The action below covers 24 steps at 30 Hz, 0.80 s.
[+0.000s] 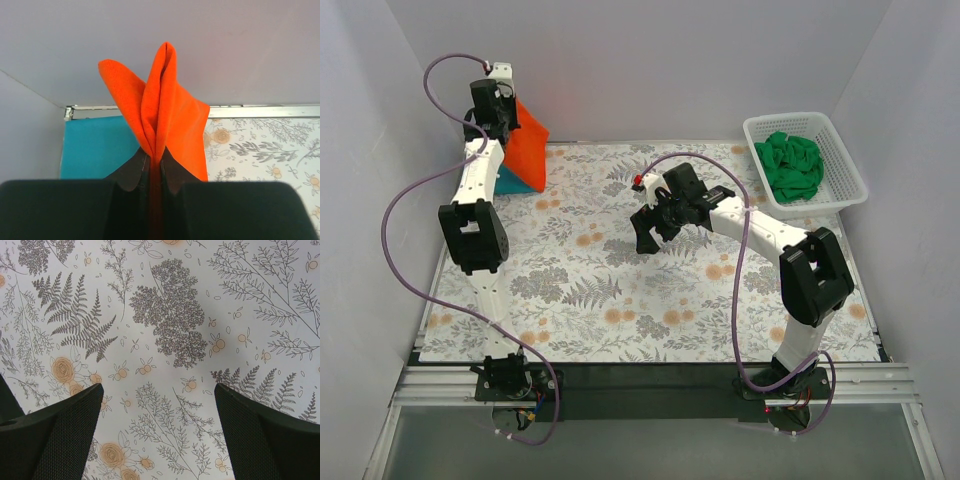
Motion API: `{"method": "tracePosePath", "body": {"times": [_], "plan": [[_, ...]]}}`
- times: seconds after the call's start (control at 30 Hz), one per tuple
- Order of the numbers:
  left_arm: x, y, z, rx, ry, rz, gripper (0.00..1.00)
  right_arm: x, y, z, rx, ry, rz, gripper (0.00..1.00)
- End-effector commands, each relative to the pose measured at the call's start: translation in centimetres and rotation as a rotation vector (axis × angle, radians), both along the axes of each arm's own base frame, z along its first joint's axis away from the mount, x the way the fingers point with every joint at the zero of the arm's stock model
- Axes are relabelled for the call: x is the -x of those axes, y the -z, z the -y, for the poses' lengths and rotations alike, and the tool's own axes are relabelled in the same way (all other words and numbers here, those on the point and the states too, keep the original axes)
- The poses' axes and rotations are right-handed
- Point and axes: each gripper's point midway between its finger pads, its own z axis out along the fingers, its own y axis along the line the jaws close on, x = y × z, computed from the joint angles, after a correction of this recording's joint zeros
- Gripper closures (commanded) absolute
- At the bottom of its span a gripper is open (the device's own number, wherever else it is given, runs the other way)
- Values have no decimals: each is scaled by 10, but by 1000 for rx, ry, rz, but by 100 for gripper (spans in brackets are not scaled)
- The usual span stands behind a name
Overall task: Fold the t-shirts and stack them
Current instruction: Neatly place the folded tshirt to the corner
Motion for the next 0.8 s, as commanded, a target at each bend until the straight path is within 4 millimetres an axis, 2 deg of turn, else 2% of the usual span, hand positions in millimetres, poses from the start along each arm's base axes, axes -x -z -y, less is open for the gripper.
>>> {"method": "tracePosePath", "body": {"times": [0.0, 0.13, 0.43, 0.57, 0.77], "plan": [[-3, -44, -17, -49, 0, 86, 100, -1, -4, -4, -16, -5, -9, 2], [-8, -27, -32, -73, -11, 60, 100, -2, -3, -4, -12, -4, -15, 2], [-16, 16, -49, -108, 37, -5, 100, -2, 5, -5, -1, -5, -38, 2], [-18, 22, -68, -130, 24, -2, 100, -2, 9, -6, 2, -5, -49, 2], [-20, 27, -87, -160, 43, 15, 100, -1, 12, -7, 6, -6, -63, 2]]}}
